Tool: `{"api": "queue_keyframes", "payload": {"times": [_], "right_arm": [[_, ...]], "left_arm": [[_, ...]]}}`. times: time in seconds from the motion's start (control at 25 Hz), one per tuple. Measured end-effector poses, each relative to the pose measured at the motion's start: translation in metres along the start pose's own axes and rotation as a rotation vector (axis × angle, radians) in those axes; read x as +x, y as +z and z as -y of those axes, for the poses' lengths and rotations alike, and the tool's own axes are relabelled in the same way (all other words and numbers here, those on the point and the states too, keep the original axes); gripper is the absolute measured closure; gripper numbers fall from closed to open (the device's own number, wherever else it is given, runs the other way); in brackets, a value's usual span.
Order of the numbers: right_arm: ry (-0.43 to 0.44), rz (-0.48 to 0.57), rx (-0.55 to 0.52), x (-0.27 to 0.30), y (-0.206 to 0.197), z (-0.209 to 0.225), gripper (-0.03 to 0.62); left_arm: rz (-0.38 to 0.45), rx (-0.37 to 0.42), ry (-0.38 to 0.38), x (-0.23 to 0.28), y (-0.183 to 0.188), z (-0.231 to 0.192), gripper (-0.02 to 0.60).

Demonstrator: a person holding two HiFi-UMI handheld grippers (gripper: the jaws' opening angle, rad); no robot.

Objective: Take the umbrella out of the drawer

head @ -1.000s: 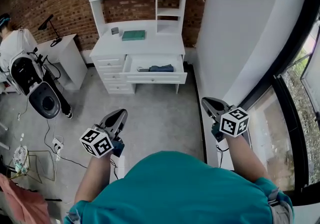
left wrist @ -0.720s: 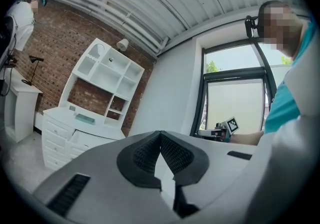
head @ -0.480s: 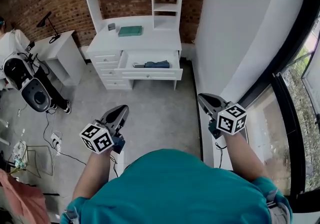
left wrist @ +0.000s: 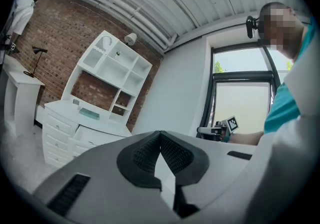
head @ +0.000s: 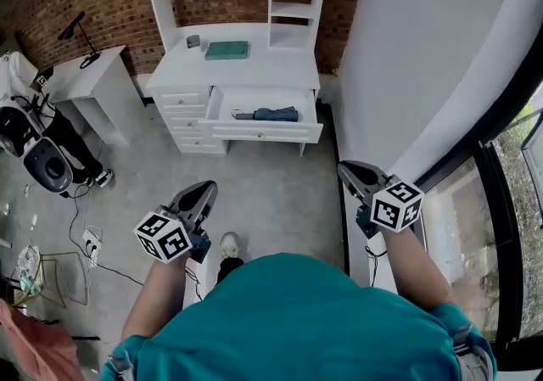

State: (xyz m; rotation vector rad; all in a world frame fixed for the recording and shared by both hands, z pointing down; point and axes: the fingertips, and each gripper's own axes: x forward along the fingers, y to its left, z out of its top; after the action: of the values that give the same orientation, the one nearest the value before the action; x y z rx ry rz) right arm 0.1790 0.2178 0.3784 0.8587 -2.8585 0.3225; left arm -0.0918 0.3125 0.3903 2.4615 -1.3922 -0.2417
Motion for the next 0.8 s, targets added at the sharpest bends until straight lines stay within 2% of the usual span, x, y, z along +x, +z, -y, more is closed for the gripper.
{"api": "queue_keyframes", "payload": {"times": [0.16, 0.4, 0.56, 0.8], "right_arm": [[-0.037, -0.001, -0.014, 0.059, 0.015, 0.016, 0.572], [-0.097, 0.029, 0.028, 0.163, 0.053, 0.042, 0.572], [-0.139, 0.055, 0.069, 0.228, 0.075, 0.061, 0.572], [-0.187, 0.034, 0.091, 0.292, 0.089, 0.09, 0.572]], "left_arm": [[-0.013, -0.005, -0.048, 0.029, 0.016, -0.067, 0.566], [-0.058, 0.019, -0.14, 0.083, 0.073, -0.172, 0.566], [-0.084, 0.03, -0.174, 0.113, 0.105, -0.24, 0.566], [-0.11, -0.003, -0.208, 0.153, 0.124, -0.308, 0.566]]}}
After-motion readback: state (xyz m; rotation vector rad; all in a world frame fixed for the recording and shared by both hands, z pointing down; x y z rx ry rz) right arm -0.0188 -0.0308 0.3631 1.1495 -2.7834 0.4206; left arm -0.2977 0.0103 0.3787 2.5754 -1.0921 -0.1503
